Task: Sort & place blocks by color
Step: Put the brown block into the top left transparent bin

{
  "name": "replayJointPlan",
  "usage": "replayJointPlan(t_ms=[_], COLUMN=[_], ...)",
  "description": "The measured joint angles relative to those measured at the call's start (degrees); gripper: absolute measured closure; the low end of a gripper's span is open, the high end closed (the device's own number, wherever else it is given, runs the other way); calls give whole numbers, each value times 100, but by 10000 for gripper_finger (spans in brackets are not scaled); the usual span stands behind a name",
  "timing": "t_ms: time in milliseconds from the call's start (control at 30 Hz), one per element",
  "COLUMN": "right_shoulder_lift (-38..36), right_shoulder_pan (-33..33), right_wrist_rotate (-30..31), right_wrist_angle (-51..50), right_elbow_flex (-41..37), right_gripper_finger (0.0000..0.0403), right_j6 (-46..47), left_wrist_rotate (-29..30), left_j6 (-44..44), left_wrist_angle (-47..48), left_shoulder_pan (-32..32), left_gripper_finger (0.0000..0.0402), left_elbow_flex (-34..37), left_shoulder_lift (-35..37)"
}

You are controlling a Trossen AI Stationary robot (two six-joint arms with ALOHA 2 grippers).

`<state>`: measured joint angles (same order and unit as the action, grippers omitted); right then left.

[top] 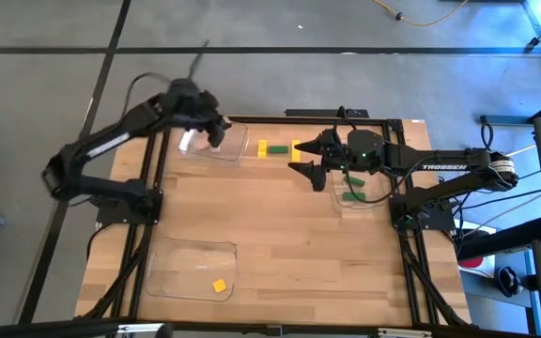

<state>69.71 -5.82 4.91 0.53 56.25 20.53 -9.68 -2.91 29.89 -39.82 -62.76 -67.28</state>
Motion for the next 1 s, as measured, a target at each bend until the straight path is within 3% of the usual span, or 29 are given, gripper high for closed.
replayJointPlan(t_ms=[167,367,600,1000], right_shoulder_lift=[0,0,0,0], right_shoulder_pan=[0,0,0,2], right_wrist_rotate=[2,16,20,151], right_wrist_angle=[-69,-171,-196,-193], right_elbow_flex=[0,0,-2,-2], right_gripper_finger=[63,63,63,63], right_j6=[20,37,40,35], left_wrist_rotate=[57,692,1386,1240], left_j6=[153,-609,-1265,-1772], left_wrist_angle=[796,874,702,278], left_shoulder_pan=[-266,-294,-306,-329], left_gripper_finger=[283,283,283,283], left_elbow_flex=[-260,-80,97,716], left_shoulder_lift=[-1100,-1827,-2279,-2459])
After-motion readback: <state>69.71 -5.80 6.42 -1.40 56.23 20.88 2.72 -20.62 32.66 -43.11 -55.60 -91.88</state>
